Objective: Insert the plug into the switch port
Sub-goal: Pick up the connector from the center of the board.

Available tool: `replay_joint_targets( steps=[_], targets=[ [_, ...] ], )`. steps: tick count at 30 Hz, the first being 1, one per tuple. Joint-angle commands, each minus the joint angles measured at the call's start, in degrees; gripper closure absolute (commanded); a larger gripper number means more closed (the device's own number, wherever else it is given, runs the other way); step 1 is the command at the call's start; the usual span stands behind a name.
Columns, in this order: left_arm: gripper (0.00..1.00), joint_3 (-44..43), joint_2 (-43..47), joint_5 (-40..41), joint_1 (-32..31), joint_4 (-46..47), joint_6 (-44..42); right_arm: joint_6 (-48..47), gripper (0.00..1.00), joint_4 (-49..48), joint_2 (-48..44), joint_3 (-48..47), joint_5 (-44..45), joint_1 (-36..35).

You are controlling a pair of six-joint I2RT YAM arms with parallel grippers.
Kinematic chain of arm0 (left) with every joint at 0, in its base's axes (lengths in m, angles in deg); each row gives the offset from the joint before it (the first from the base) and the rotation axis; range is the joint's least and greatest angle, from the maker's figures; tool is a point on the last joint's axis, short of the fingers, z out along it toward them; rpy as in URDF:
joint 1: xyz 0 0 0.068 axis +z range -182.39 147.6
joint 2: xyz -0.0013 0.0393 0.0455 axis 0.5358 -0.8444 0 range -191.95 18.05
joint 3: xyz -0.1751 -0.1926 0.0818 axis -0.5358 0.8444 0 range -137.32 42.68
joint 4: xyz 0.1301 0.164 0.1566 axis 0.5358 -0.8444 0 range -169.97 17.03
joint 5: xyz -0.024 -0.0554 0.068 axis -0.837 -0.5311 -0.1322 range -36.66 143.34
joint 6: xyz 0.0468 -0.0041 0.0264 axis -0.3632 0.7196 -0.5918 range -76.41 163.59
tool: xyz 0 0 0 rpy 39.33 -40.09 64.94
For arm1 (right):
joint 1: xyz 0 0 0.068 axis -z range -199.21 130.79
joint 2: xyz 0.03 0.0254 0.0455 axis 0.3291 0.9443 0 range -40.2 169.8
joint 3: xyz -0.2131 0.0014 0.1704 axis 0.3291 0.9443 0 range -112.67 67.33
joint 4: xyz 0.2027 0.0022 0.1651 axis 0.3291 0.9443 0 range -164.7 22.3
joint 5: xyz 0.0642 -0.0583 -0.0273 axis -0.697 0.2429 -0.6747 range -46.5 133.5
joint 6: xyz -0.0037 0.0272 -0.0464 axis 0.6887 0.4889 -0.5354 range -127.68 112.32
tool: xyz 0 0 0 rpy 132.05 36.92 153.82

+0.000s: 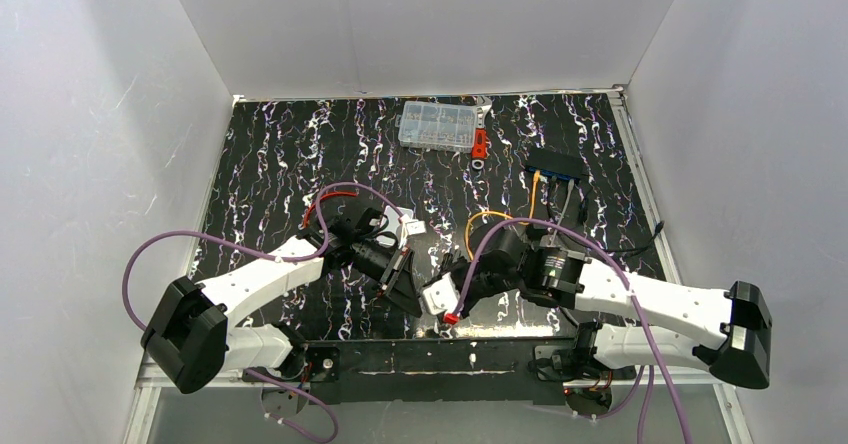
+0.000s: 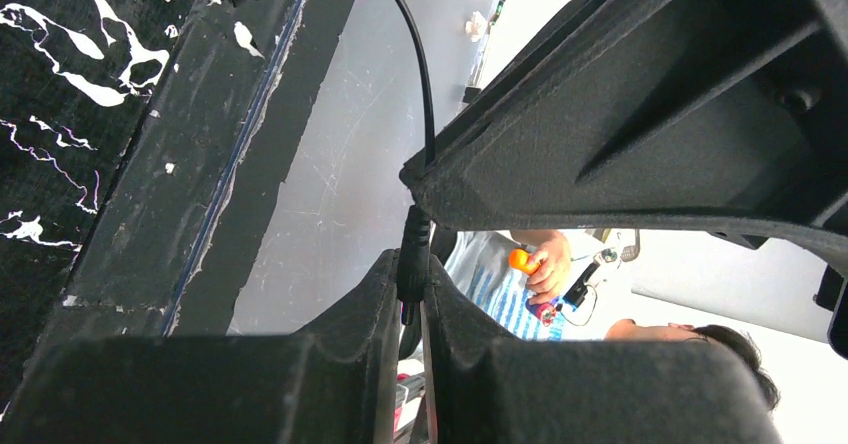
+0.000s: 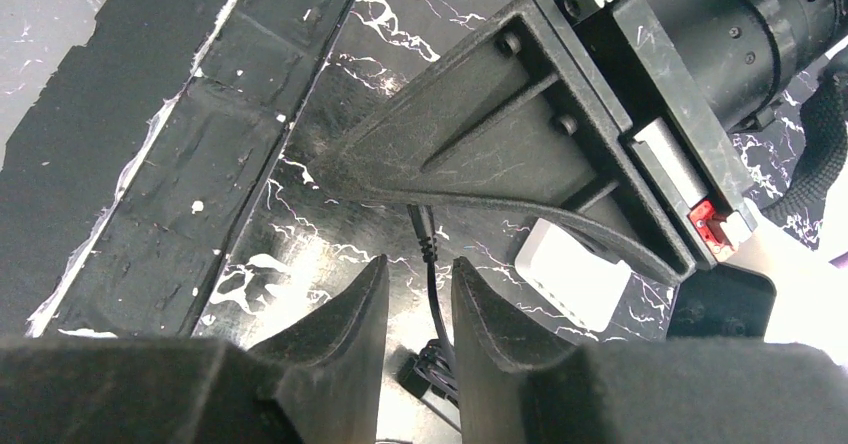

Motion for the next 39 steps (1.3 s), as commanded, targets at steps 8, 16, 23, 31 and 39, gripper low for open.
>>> replay_joint_targets(
  steps=[8, 16, 23, 31, 39],
  targets=[
    [1.00, -0.53, -0.18, -2.73, -0.16, -1.60, -1.51, -1.69, 0.68, -2.84, 2.08, -3.86, -2.31, -0.87],
    [1.00, -0.50, -0.15, -2.78, -0.18, -1.78, -1.83, -1.94, 0.72, -2.78, 3.09, -4.20, -2.99, -1.04],
    [1.00, -0.52, -0.24, -2.98, -0.15, -1.76, -1.94, -1.68, 0.77, -3.25, 3.73, -4.34, -3.71, -1.19],
    [1.00, -0.53, -0.39, -2.99, -0.14, -1.73, -2.01, -0.71, 0.95, -4.42, 4.15, -4.17, -5.12, -1.39],
    [0.56, -1.17, 0.77, -0.11, -0.16, -2.55, -1.77, 0.95, 0.99, -4.17, 4.25, -3.54, -4.71, -1.47]
  ],
)
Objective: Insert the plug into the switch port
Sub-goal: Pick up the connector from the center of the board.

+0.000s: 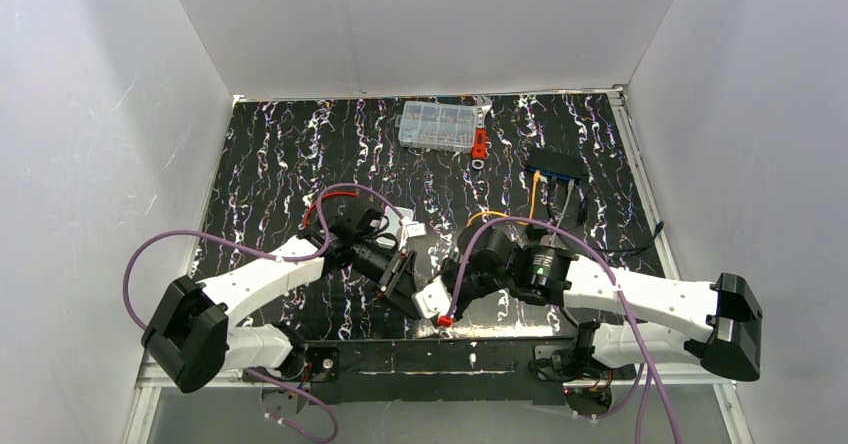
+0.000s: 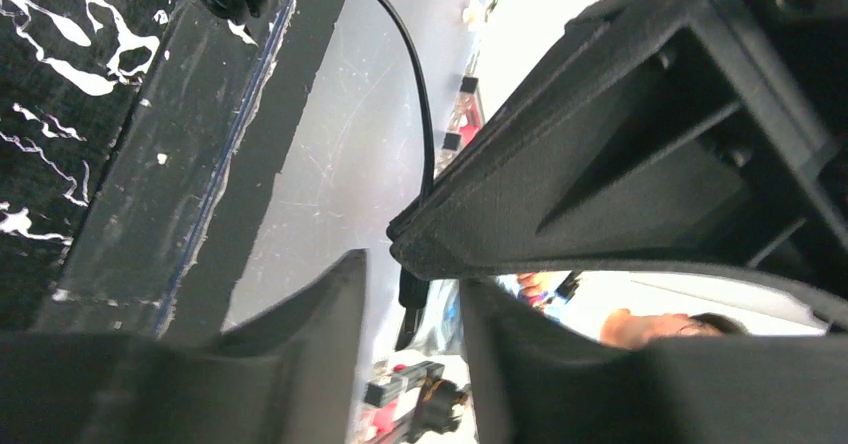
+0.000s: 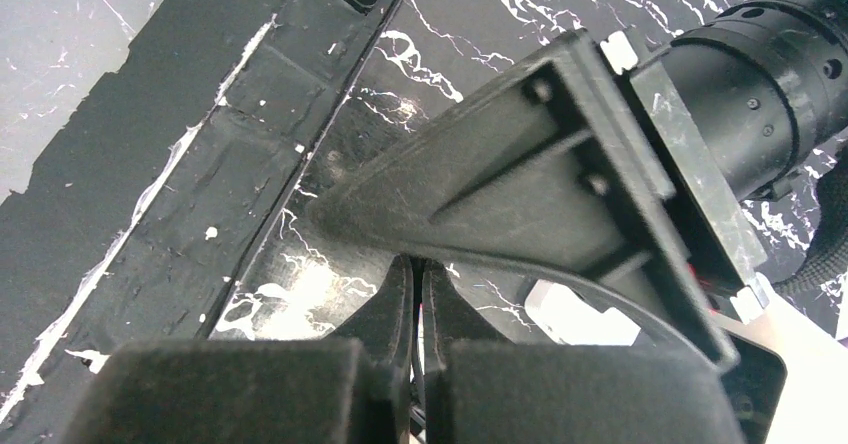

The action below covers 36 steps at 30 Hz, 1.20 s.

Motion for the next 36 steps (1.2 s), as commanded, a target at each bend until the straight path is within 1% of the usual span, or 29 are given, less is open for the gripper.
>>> replay_joint_targets(
  steps=[1, 3, 7, 9, 12, 16, 19, 24, 28, 32, 36],
  targets=[
    [0.49, -1.47, 1.58, 1.72, -0.16, -1.43, -0.62, 2.20, 0.99, -2.75, 0.28, -1.58, -0.45, -0.57],
    [0.37, -2.43, 2.57, 3.34, -0.16, -2.24, -0.87, 2.98, 0.99, -2.92, -0.03, -0.77, 0.84, -0.56],
    [0.23, -4.19, 4.20, 8.43, -0.05, -5.85, -2.70, 5.81, 0.99, -5.08, -1.96, 2.04, 2.89, -0.47],
    [0.19, -4.88, 4.73, 11.61, 0.04, -7.39, -3.10, 6.66, 0.99, -7.18, -2.93, 4.00, 4.72, -0.50],
    [0.14, -5.61, 5.72, 17.15, 0.62, -8.98, -3.17, 9.18, 0.99, -7.47, -3.52, 4.84, 7.97, -0.47],
    [0.09, -6.57, 7.65, 28.21, 1.05, -11.76, -3.31, 12.21, 0.99, -9.19, -3.84, 5.80, 13.50, -0.49],
    [0.02, -7.45, 8.96, 37.01, 1.26, -13.92, -3.51, 14.28, 0.99, -9.95, -3.35, 5.87, 17.41, -0.09],
    [0.02, -7.65, 10.29, 51.23, 1.57, -12.75, -3.43, 18.35, 0.99, -12.11, -1.70, 5.65, 23.96, 0.63],
    [0.02, -9.74, 7.74, 59.70, 2.55, -13.12, -2.01, 21.46, 0.99, -14.12, -1.37, 6.40, 27.21, 0.81],
    [0.02, -11.26, 3.45, 64.19, 2.66, -10.36, -0.49, 26.02, 0.99, -17.02, -2.14, 7.67, 31.15, 0.80],
    [0.02, -12.76, -0.38, 69.08, 2.99, -7.48, 0.33, 30.92, 0.99, -19.29, -4.85, 10.31, 31.80, 0.83]
  ],
)
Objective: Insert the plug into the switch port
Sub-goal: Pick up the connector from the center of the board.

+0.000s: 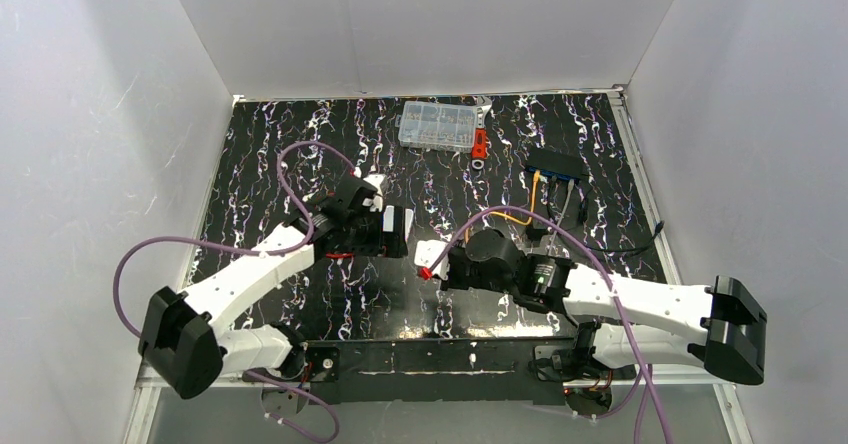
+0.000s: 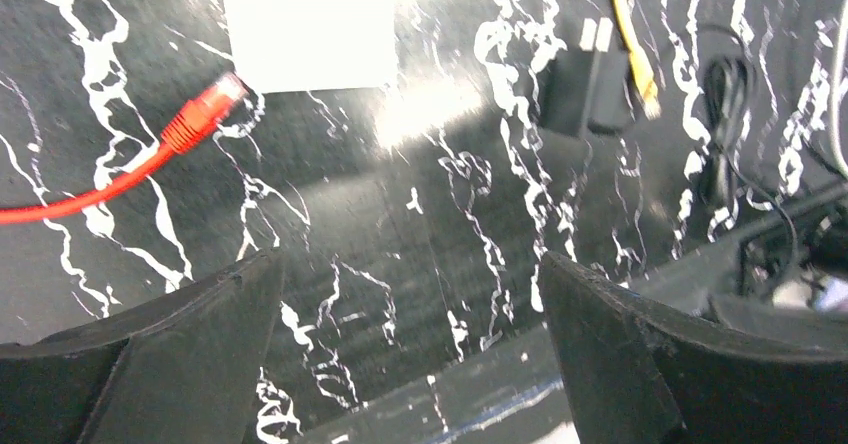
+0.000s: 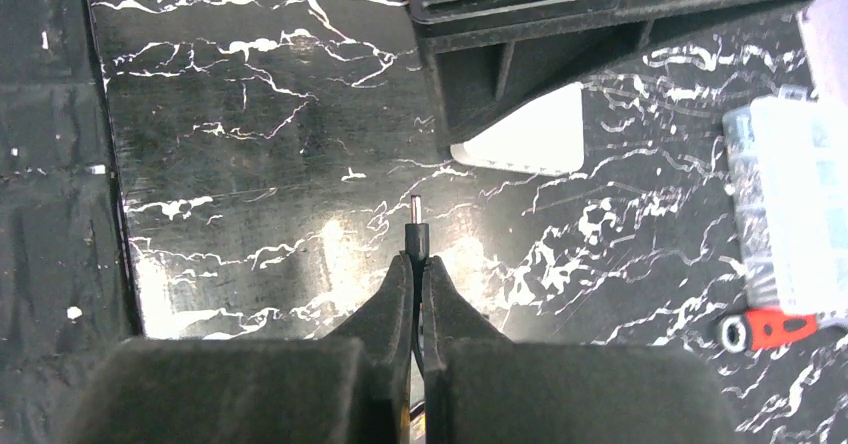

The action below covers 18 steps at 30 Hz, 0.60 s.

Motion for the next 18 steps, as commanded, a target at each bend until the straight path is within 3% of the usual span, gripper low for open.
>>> replay_joint_targets(
  steps=[1, 10, 18],
  targets=[
    [0.02, -2.60, -3.35, 9.34, 0.54, 3.41, 1.28, 7.13, 0.99, -6.01, -4.04, 2.82, 3.06, 0.16],
    [0.02, -5.19, -13.44, 14.41, 2.03, 11.69, -0.18, 9.07, 0.99, -5.08, -10.55, 4.94, 0.62, 0.16],
    [0.03, -7.98, -24.63, 9.45, 5.03, 19.47, -3.86, 10.56, 0.99, -5.90, -13.38, 6.59, -2.24, 0.07]
  ],
)
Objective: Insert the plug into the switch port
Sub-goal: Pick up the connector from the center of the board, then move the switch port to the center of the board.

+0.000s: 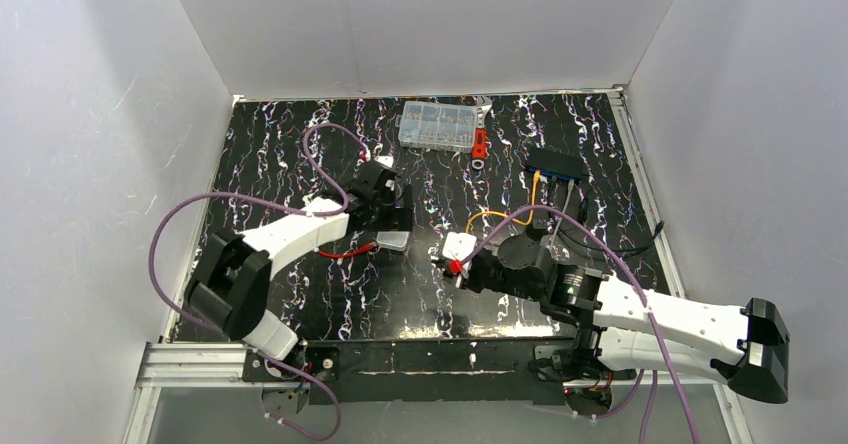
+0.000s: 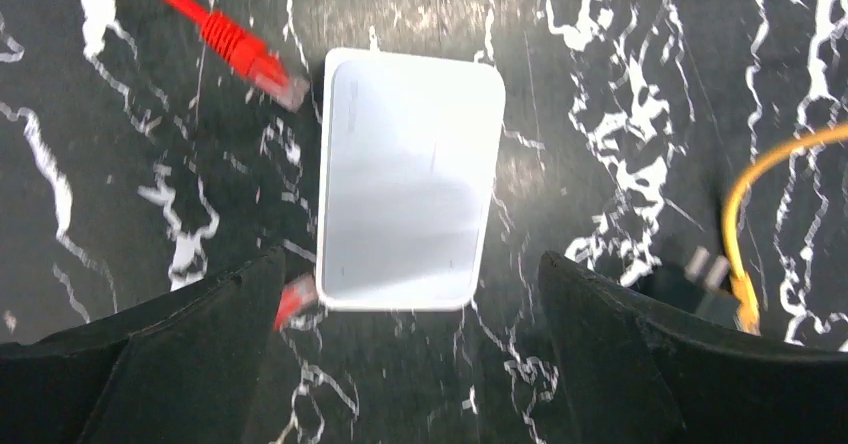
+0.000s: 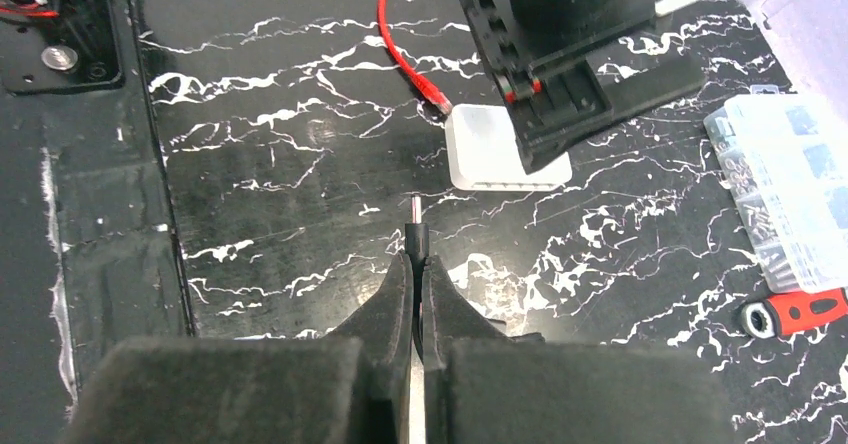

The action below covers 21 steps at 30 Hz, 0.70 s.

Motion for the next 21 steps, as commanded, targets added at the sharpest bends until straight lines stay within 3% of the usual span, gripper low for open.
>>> replay_joint_targets(
  steps=[1, 10, 21],
  targets=[
    [0.04, -3.52, -6.40, -2.90, 2.70, 5.91, -3.21, 1.93, 0.99, -3.28, -2.03, 1.92, -2.24, -0.07],
    [0.14, -4.30, -13.34, -6.48, 4.97, 10.82, -5.95, 1.57, 0.99, -3.36, -3.21, 3.80, -2.56, -0.08],
    [0.41, -1.91, -11.33, -12.98, 2.90, 12.54, -13.58, 1.56, 0.99, -3.19, -2.00, 4.07, -1.75, -0.11]
  ],
)
